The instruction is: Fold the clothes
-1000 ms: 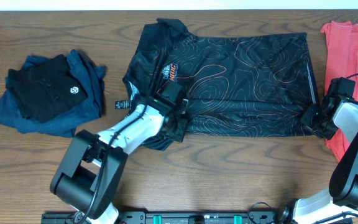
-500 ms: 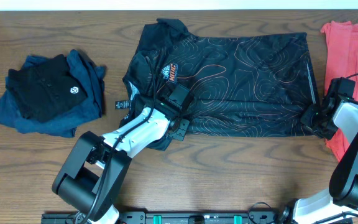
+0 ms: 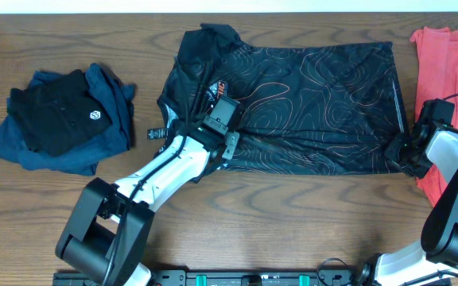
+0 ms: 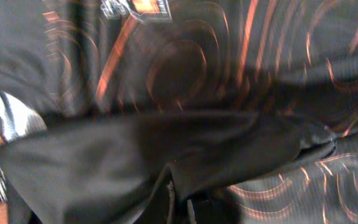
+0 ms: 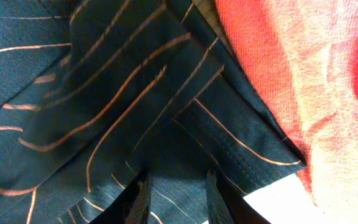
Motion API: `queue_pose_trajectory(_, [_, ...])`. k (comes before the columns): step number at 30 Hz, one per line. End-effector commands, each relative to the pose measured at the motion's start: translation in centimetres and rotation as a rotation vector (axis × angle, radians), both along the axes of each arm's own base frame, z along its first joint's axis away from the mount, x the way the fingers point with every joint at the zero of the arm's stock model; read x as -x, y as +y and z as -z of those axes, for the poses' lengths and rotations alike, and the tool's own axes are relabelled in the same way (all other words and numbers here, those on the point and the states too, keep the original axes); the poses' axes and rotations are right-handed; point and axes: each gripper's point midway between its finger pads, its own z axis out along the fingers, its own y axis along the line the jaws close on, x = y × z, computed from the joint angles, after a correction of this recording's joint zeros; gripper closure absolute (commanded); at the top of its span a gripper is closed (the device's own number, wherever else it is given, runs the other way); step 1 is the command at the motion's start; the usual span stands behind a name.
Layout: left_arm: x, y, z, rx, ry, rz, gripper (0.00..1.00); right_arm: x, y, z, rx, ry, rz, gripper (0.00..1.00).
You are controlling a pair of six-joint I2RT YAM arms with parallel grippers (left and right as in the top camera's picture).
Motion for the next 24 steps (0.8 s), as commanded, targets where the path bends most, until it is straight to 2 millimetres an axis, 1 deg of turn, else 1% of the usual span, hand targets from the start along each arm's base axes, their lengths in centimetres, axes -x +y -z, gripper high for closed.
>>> queue_pose_trajectory(1, [-1.7, 0.5, -1.4, -0.006, -0.068, -0.022, 0.93, 1.0, 0.6, 0.9, -0.008, 0.037, -0.019, 0.71])
queue_pose_trajectory(5, [-2.8, 0.3, -2.0, 0.018, -0.114, -0.026, 0.91, 1.0, 0.6, 0.9, -0.008, 0.037, -0.019, 0.71])
queue_pose_trajectory(7, [-3.2, 0.1, -2.1, 0.026, -0.128, -0.028, 0.87, 1.0, 0.7, 0.9, -0.008, 0.037, -0.019, 0.71])
queue_pose_trajectory(16, [-4.3, -0.6, -1.9, 0.049, -0.165, -0.028, 0.85, 1.0, 0.6, 0.9, -0.008, 0.037, -0.019, 0.72])
queue_pose_trajectory(22, [-5.8, -1.5, -3.4, 0.099, -0.248, -0.031, 0.84, 1.0, 0.6, 0.9, -0.007, 0.037, -0.019, 0.71])
queue_pose_trajectory(24, [-6.1, -1.6, -3.7, 0.108, -0.262, -0.031, 0.84, 1.0, 0.6, 0.9, -0.007, 0.036, -0.019, 0.71])
